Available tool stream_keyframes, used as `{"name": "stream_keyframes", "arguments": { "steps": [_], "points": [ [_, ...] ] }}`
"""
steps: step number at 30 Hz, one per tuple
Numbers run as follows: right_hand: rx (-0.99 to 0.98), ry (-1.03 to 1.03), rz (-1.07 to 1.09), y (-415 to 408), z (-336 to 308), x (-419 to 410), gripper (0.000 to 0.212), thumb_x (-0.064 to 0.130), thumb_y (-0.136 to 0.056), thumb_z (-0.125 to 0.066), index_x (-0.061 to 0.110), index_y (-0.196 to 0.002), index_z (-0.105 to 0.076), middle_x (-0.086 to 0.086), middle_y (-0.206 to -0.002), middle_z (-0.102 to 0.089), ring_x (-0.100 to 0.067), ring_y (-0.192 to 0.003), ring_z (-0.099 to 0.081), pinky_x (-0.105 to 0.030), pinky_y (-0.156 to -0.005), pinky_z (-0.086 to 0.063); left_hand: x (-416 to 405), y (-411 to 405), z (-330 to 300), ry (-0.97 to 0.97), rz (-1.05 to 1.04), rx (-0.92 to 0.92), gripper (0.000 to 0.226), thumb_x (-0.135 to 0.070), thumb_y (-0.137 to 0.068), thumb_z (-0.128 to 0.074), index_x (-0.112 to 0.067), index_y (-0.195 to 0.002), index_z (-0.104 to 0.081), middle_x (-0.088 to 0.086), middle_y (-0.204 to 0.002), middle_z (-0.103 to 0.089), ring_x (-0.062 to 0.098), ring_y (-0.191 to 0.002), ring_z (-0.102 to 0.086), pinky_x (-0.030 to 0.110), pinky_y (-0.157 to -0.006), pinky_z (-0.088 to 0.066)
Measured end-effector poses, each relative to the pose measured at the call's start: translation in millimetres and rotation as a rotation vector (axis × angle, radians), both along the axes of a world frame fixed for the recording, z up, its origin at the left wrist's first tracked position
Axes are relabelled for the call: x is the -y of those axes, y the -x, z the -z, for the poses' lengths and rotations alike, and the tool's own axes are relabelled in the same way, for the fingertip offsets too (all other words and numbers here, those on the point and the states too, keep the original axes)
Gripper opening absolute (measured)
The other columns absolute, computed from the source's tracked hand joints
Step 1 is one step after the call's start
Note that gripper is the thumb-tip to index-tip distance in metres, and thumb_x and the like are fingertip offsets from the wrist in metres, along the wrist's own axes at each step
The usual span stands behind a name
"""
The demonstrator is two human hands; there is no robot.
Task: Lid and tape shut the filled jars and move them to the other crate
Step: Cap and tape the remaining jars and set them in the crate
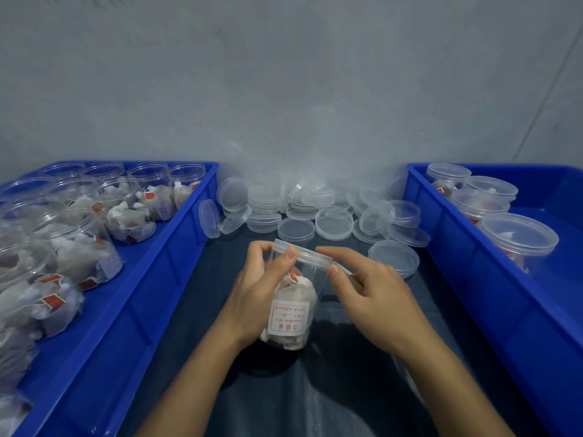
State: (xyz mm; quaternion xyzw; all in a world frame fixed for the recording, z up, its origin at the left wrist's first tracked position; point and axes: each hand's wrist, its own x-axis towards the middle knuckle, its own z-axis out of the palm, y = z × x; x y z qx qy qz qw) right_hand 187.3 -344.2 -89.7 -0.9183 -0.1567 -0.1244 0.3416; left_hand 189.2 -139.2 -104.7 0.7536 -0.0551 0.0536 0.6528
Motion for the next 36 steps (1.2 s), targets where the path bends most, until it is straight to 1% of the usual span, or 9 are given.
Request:
{"name": "stream_keyframes", "arguments": {
  "steps": [3, 7, 9, 12, 15, 22, 26, 30, 36],
  "points": [
    [-0.004, -0.058, -0.009, 0, 1, 0, 0.032, 0.044, -0.103, -0.05, 0.057, -0.131, -0.059, 0.018, -0.06, -0.058, -0.006, -0.062, -0.054, -0.028, -0.063, -0.036, 1, 2, -4, -0.093, -0.018, 0.017, 0.061, -0.081, -0.083, -0.051, -0.029, -0.112, -0.054, -0.001, -0.102, -0.076, 0.014, -0.096, -0.074, 0.048, -0.093, -0.057],
    [0.025, -0.084, 0.019, 3, 1, -4, 0.033, 0.042, -0.103, -0.053, 0.049, -0.132, -0.064, 0.025, -0.059, -0.056, -0.004, -0.063, -0.052, -0.03, -0.066, -0.039, 8, 8, -10, -0.416, -0.31, 0.217, 0.05, -0.078, -0.085, -0.041, -0.035, -0.103, -0.06, -0.016, -0.1, -0.065, -0.004, -0.095, -0.062, 0.017, -0.079, -0.045],
    [0.054, -0.075, 0.038, 6, 1, -8, 0.034, 0.043, -0.102, -0.052, 0.046, -0.133, -0.065, 0.025, -0.058, -0.054, -0.005, -0.064, -0.05, -0.032, -0.069, -0.042, 14, 15, -13, -0.503, -0.412, 0.282, 0.053, -0.074, -0.09, -0.037, -0.037, -0.12, -0.06, -0.023, -0.104, -0.063, -0.006, -0.097, -0.061, 0.01, -0.079, -0.039],
    [0.077, -0.043, 0.05, 12, -1, -16, 0.038, 0.046, -0.102, -0.048, 0.045, -0.138, -0.062, 0.012, -0.068, -0.064, -0.019, -0.078, -0.064, -0.041, -0.079, -0.051, 22, 21, -11, -0.564, -0.408, 0.242, 0.083, -0.079, -0.088, -0.03, -0.027, -0.15, -0.05, -0.013, -0.132, -0.064, 0.009, -0.121, -0.061, 0.023, -0.092, -0.037],
    [0.029, -0.033, 0.016, 15, -2, -18, 0.048, 0.048, -0.1, -0.036, 0.047, -0.145, -0.053, 0.007, -0.072, -0.068, -0.022, -0.084, -0.065, -0.045, -0.084, -0.051, 27, 20, -8, -0.587, -0.375, 0.193, 0.098, -0.088, -0.08, -0.031, -0.029, -0.158, -0.033, -0.007, -0.148, -0.055, 0.02, -0.13, -0.056, 0.03, -0.091, -0.036],
    [0.035, -0.05, -0.074, 14, -3, -15, 0.046, 0.046, -0.104, -0.039, 0.05, -0.15, -0.04, 0.017, -0.059, -0.056, -0.013, -0.061, -0.05, -0.041, -0.067, -0.042, 7, 7, -4, -0.399, -0.329, 0.163, 0.08, -0.083, -0.087, -0.041, -0.034, -0.151, -0.044, -0.012, -0.134, -0.065, 0.013, -0.122, -0.062, 0.04, -0.1, -0.049],
    [0.097, -0.057, -0.074, 10, -4, -11, 0.043, 0.045, -0.105, -0.045, 0.048, -0.148, -0.045, 0.012, -0.057, -0.054, -0.015, -0.057, -0.05, -0.037, -0.06, -0.037, 1, 4, -4, -0.337, -0.287, 0.167, 0.079, -0.083, -0.086, -0.041, -0.035, -0.148, -0.048, -0.016, -0.126, -0.068, 0.004, -0.116, -0.062, 0.029, -0.094, -0.046],
    [0.128, 0.009, -0.019, 4, 1, -8, 0.039, 0.044, -0.106, -0.046, 0.048, -0.145, -0.048, 0.018, -0.056, -0.053, -0.013, -0.055, -0.047, -0.04, -0.064, -0.044, 3, 4, -4, -0.275, -0.252, 0.148, 0.051, -0.075, -0.091, -0.047, -0.043, -0.13, -0.056, -0.025, -0.104, -0.071, -0.008, -0.101, -0.065, 0.008, -0.08, -0.043],
    [0.111, 0.012, -0.005, -1, 4, -5, 0.039, 0.048, -0.105, -0.045, 0.051, -0.144, -0.047, 0.016, -0.059, -0.056, -0.012, -0.058, -0.052, -0.035, -0.061, -0.038, 5, 5, -6, -0.164, -0.209, 0.145, 0.037, -0.073, -0.09, -0.048, -0.043, -0.105, -0.063, -0.022, -0.1, -0.073, -0.003, -0.093, -0.068, 0.007, -0.074, -0.044]
  ]
}}
